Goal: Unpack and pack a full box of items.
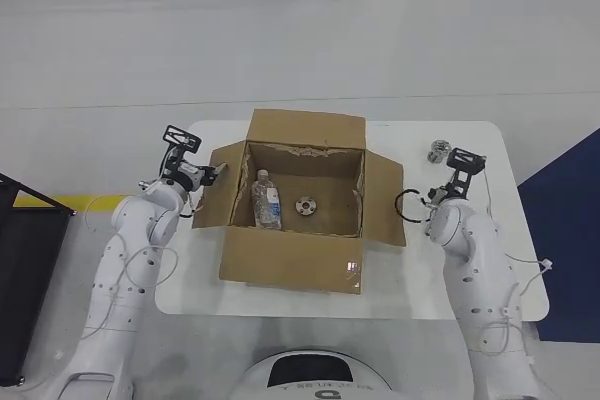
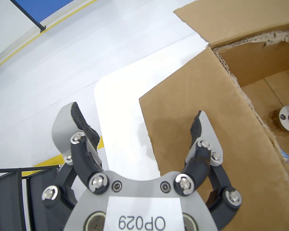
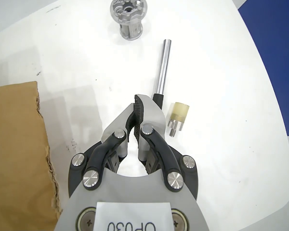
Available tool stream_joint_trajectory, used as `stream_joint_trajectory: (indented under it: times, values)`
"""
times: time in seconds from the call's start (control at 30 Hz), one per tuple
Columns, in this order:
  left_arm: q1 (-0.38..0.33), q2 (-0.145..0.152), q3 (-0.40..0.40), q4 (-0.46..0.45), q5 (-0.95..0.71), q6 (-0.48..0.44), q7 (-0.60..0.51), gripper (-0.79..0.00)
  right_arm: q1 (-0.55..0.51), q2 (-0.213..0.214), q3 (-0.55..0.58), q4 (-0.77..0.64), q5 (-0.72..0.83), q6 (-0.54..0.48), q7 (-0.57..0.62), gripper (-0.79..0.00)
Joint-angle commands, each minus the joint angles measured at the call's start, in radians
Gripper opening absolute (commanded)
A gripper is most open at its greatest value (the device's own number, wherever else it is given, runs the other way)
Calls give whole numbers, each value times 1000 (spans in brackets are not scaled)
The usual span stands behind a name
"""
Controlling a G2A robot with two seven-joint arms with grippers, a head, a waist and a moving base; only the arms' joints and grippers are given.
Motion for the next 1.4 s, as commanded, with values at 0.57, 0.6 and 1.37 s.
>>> stream_joint_trajectory:
  times: [0.57,0.6,1.37]
  values:
    - [-17,5,17,15,4,-5,-8,0,88,13,100,282,29,-63,37,-449]
    - [-17,5,18,16,3,-4,-8,0,97,13,98,295,26,-64,39,-446]
    - [-23,8,28,23,-21,0,10,0,-389,-3,163,-499,329,-254,-258,-785]
